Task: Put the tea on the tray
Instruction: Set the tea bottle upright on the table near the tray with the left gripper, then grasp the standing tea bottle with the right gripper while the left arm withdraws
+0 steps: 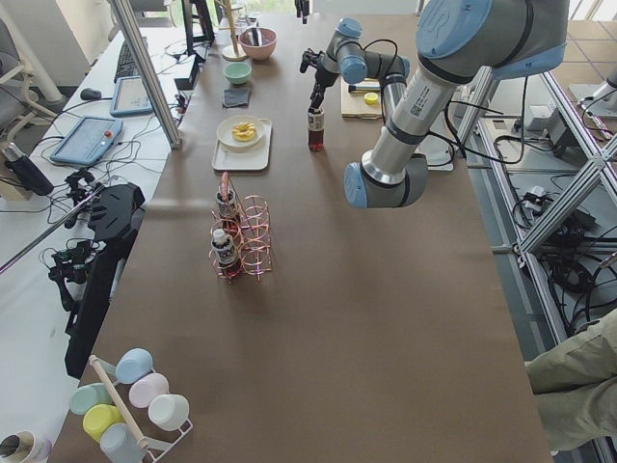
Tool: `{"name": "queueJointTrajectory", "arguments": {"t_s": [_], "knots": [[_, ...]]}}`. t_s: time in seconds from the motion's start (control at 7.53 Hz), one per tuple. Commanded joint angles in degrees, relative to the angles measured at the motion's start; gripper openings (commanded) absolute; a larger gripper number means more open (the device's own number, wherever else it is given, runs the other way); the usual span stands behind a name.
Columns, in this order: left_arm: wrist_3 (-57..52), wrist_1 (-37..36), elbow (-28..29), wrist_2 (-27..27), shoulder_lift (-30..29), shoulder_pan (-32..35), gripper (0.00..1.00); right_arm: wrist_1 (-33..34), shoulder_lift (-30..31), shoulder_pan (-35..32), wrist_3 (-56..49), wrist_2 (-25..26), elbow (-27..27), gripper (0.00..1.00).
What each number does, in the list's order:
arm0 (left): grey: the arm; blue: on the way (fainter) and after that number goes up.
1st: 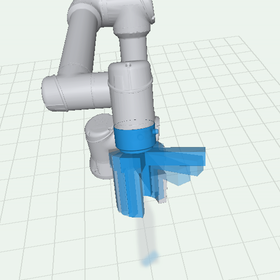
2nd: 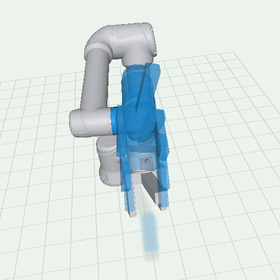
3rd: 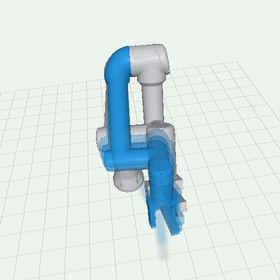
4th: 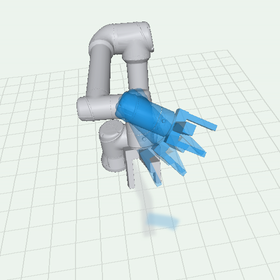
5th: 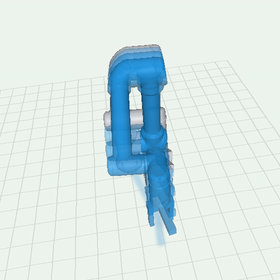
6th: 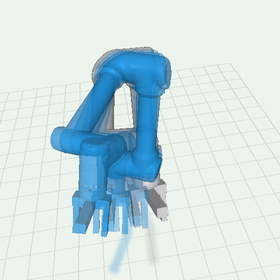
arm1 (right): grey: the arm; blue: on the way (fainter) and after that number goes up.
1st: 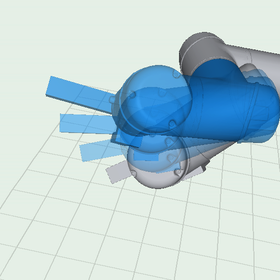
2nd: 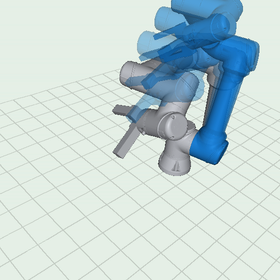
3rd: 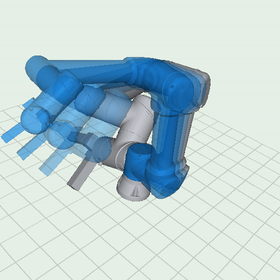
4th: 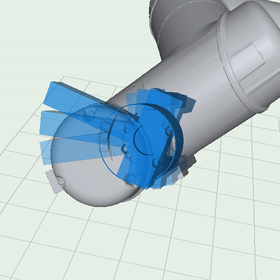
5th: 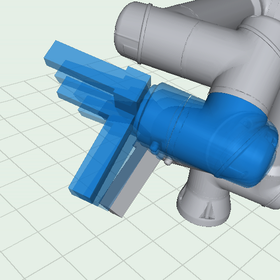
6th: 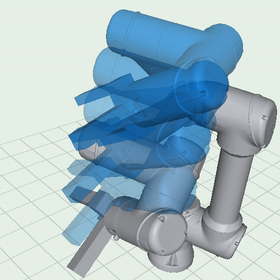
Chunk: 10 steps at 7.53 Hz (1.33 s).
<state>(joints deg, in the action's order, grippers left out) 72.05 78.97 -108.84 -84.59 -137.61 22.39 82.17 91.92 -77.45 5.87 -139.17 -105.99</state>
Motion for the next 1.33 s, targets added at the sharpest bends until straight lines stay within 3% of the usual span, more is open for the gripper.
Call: {"name": "queueJointTrajectory", "arguments": {"t_s": [0.0,0.27,0.4,0.53,0.8,0.93,1.2], "knots": [[-0.5,-0.3,-4.0,-3.5,1.2,4.2,0.96,0.1,-5.2,8.0,20.9,0.5,-8.6,1.0],[-7.7,-0.4,-9.1,-14.8,7.8,13.7,0.96,0.1,-11.9,17.1,38.6,4.5,-12.5,1.0],[-12.2,-0.3,-10.9,-19.0,11.0,18.2,0.96,0.5,-17.8,23.2,49.1,9.2,-12.9,1.0],[-15.7,0.0,-11.0,-26.7,14.4,23.5,0.96,1.2,-23.3,29.0,57.0,13.4,-12.5,1.0],[-26.6,0.5,-11.5,-35.6,21.6,32.1,0.96,17.6,-39.7,37.9,62.9,22.7,-10.0,1.0],[-31.0,1.3,-11.5,-36.9,25.2,35.2,0.96,21.8,-43.8,41.2,64.3,26.0,-8.9,1.0],[-33.5,8.6,-11.4,-37.0,32.9,38.0,0.96,21.7,-46.8,45.4,64.8,31.8,-5.7,1.0]]}}
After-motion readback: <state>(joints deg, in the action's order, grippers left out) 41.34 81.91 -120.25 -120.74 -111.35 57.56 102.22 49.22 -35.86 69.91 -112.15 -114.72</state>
